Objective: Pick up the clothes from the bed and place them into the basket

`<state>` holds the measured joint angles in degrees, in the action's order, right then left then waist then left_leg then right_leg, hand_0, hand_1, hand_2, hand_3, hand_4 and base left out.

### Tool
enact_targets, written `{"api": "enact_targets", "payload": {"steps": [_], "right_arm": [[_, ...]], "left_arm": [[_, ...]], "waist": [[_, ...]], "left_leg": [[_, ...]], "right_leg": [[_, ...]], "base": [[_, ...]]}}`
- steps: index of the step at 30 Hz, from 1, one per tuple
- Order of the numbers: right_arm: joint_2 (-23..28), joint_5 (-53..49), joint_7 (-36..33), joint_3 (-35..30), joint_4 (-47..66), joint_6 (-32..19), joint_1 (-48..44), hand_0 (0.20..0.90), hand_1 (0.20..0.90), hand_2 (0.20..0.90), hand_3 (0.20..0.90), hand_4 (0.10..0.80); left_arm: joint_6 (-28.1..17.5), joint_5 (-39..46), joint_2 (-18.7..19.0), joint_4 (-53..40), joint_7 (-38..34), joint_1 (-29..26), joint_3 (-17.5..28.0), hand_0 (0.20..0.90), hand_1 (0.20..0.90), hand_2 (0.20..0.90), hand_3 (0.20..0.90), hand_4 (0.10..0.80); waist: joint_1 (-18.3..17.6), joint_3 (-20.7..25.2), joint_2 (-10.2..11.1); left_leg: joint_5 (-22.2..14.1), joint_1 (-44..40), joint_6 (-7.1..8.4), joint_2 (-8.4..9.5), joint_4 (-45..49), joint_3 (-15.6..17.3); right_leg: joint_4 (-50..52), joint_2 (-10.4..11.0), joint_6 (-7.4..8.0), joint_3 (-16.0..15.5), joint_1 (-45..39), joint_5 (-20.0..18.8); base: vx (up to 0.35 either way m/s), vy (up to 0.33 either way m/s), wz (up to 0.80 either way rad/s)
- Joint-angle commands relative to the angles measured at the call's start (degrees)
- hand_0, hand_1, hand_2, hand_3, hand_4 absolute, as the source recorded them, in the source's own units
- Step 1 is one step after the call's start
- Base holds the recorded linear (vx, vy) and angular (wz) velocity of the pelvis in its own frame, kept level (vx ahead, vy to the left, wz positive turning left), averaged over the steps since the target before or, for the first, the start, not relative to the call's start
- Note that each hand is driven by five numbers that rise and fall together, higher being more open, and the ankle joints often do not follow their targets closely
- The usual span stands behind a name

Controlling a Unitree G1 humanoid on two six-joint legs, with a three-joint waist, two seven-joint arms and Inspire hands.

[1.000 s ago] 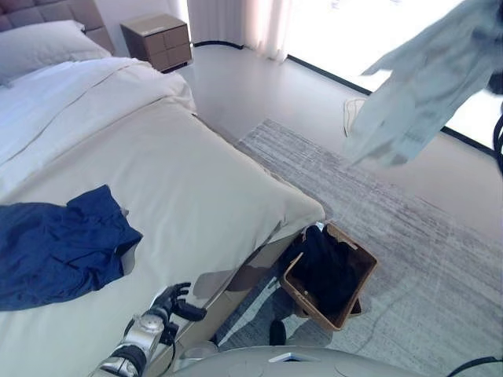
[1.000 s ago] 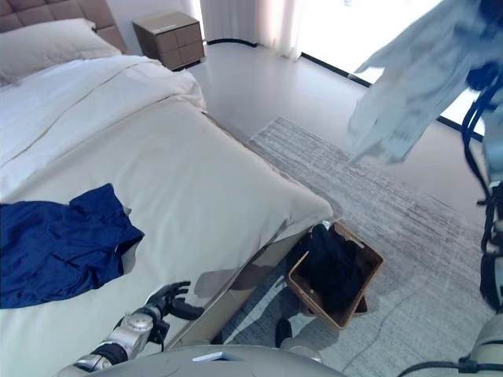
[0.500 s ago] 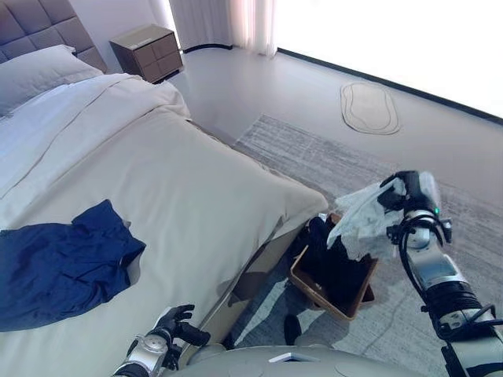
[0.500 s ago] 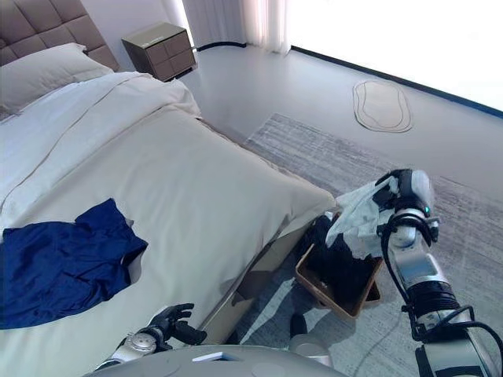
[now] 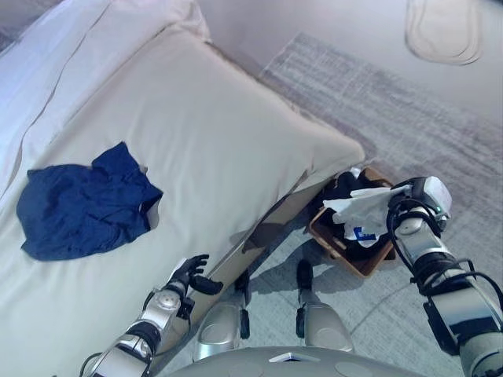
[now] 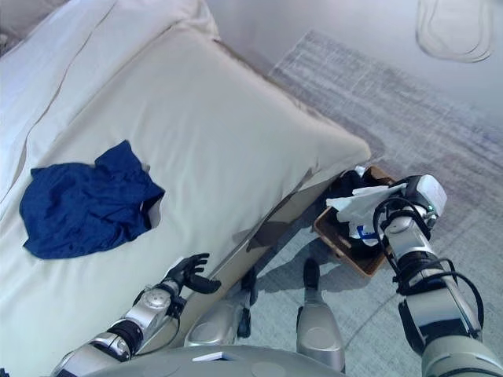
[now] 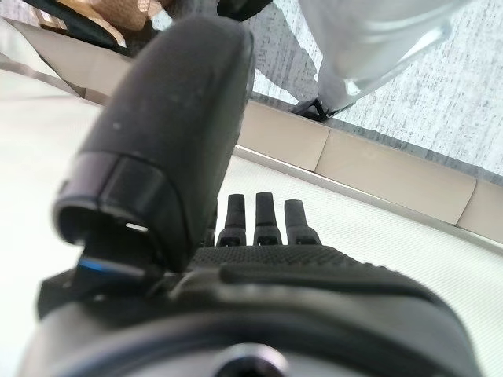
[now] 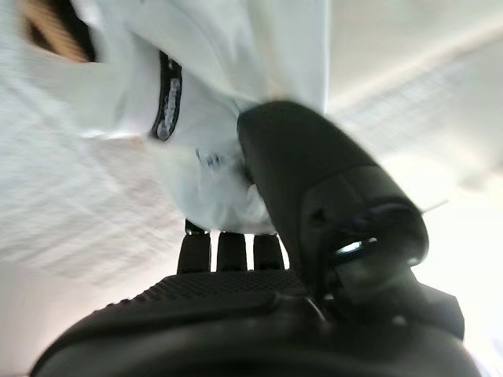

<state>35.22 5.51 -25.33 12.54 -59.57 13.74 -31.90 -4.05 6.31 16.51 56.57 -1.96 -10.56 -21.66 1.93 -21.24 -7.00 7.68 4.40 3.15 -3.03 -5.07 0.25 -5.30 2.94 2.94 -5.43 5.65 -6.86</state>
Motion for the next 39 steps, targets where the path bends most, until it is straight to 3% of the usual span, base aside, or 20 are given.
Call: {"api": "enact_targets", "payload": {"steps": [1, 5, 10, 15, 18, 21, 22, 24, 29, 35, 39], "right_arm": [[7.8, 2.9, -1.5, 2.9, 3.6, -0.6, -5.9, 0.9, 0.9, 0.9, 0.9, 0.8], [10.0, -0.2, -1.9, 0.4, 10.1, -0.5, -3.2, 0.9, 0.9, 0.9, 0.9, 0.8], [14.9, -4.6, 14.9, -4.8, 16.7, 1.3, 3.0, 0.9, 0.9, 0.9, 0.9, 0.8], [18.2, -1.7, 21.2, -9.4, 24.0, 0.4, 6.8, 0.9, 0.9, 0.9, 0.9, 0.8], [19.6, -1.0, 21.9, -11.2, 29.3, 0.6, 8.6, 0.9, 0.9, 0.9, 0.9, 0.8], [20.3, 0.4, 19.8, -12.2, 37.1, -4.1, 6.7, 0.9, 0.9, 0.9, 0.9, 0.8], [19.5, 0.4, 20.5, -11.0, 40.8, -6.9, 4.6, 0.9, 0.9, 0.9, 0.9, 0.8], [18.5, 0.0, 21.4, -8.9, 44.6, -7.1, 2.1, 0.9, 0.9, 0.9, 0.9, 0.8], [16.7, 11.7, 19.0, 1.1, 46.3, -11.9, -8.5, 0.9, 0.9, 0.9, 0.9, 0.8], [7.4, 16.9, 14.9, 16.4, 37.5, -6.9, -32.7, 0.9, 0.9, 0.9, 0.9, 0.8], [2.7, 18.6, 14.2, 23.6, 27.0, -3.7, -42.2, 0.9, 0.9, 0.9, 0.9, 0.8]], "left_arm": [[-1.7, 1.9, 4.1, -1.2, -0.6, -0.3, -1.3, 0.9, 0.9, 0.9, 0.9, 0.8], [-1.0, 2.3, 4.8, -2.6, -0.3, 1.7, 0.5, 0.9, 0.9, 0.9, 0.9, 0.8], [-0.7, 4.4, 5.1, -3.7, -0.6, 5.4, 4.8, 0.9, 0.9, 0.9, 0.9, 0.8], [-1.1, 5.4, 4.3, -2.5, -1.7, 9.4, 9.4, 0.9, 0.9, 0.9, 0.9, 0.8], [-1.3, 5.3, 4.3, -1.7, -1.7, 10.5, 11.3, 0.9, 0.9, 0.9, 0.9, 0.8], [-1.1, 4.8, 4.0, -0.3, -1.8, 10.7, 12.7, 0.9, 0.9, 0.9, 0.9, 0.8], [-1.1, 4.8, 3.8, 0.3, -2.2, 10.4, 12.7, 0.9, 0.9, 0.9, 0.9, 0.8], [-1.7, 5.2, 4.0, 0.7, -2.5, 10.3, 12.6, 0.9, 0.9, 0.9, 0.9, 0.8], [-2.5, 6.6, 4.9, -0.5, -3.0, 9.0, 11.7, 0.9, 0.9, 0.9, 0.9, 0.8], [-2.7, 8.9, 6.5, -2.6, -2.8, 6.0, 7.5, 0.9, 0.9, 0.9, 0.9, 0.8], [-2.2, 9.4, 7.0, -4.3, -3.5, 5.5, 6.4, 0.9, 0.9, 0.9, 0.9, 0.8]], "waist": [[0.6, 1.1, 3.7], [0.3, 2.4, 4.6], [0.0, 4.7, 6.7], [0.2, 5.8, 9.0], [0.7, 5.7, 10.3], [2.3, 4.3, 11.7], [3.2, 3.5, 12.3], [4.1, 2.6, 12.9], [8.7, -0.7, 14.8], [16.8, -5.3, 14.1], [20.8, -6.9, 13.1]], "left_leg": [[-4.7, -0.7, -0.83, 1.84, 1.5, -1.9], [-5.0, -1.8, -0.49, 1.67, 1.4, -1.8], [-5.6, -3.3, -0.13, 1.49, 1.8, -0.8], [-6.1, -4.2, -0.01, 1.24, 1.9, -0.2], [-6.1, -4.0, -0.09, 1.11, 2.3, 0.1], [-6.6, -2.2, -0.39, 1.47, 4.4, -0.8], [-6.7, -1.4, -0.55, 1.71, 5.1, -1.5], [-6.8, -0.7, -0.78, 1.95, 5.7, -2.3], [-7.0, 2.8, -1.79, 2.97, 7.4, -5.6], [-6.3, 6.8, -2.63, 4.32, 8.8, -11.0], [-5.9, 9.2, -2.85, 5.85, 9.9, -14.4]], "right_leg": [[5.8, 0.9, -0.31, -1.1, -0.8, 4.7], [5.8, 1.0, -0.16, -1.4, -2.2, 5.1], [4.8, 0.8, -0.02, -1.9, -3.8, 4.9], [4.4, 0.4, -0.13, -1.8, -5.0, 5.0], [4.7, 0.4, 0.01, -2.0, -4.8, 5.0], [5.9, 0.9, 0.11, -2.8, -4.0, 5.1], [6.2, 1.0, 0.15, -3.3, -3.7, 5.1], [6.6, 1.2, 0.2, -3.8, -3.4, 5.1], [7.6, 2.1, 0.8, -7.0, -2.0, 4.8], [11.4, 3.7, 1.56, -12.7, -1.0, 6.1], [13.2, 4.7, 1.75, -14.5, -0.5, 7.1]], "base": [[0.018, -0.008, 0.07], [0.073, 0.007, 0.13], [0.116, 0.081, 0.12], [0.09, 0.117, 0.01], [0.024, 0.094, -0.01], [-0.03, 0.104, 0.01], [-0.042, 0.116, 0.11], [-0.035, 0.06, 0.19], [-0.048, 0.017, 0.29], [0.004, 0.029, 0.53], [0.031, 0.06, 0.52]]}}
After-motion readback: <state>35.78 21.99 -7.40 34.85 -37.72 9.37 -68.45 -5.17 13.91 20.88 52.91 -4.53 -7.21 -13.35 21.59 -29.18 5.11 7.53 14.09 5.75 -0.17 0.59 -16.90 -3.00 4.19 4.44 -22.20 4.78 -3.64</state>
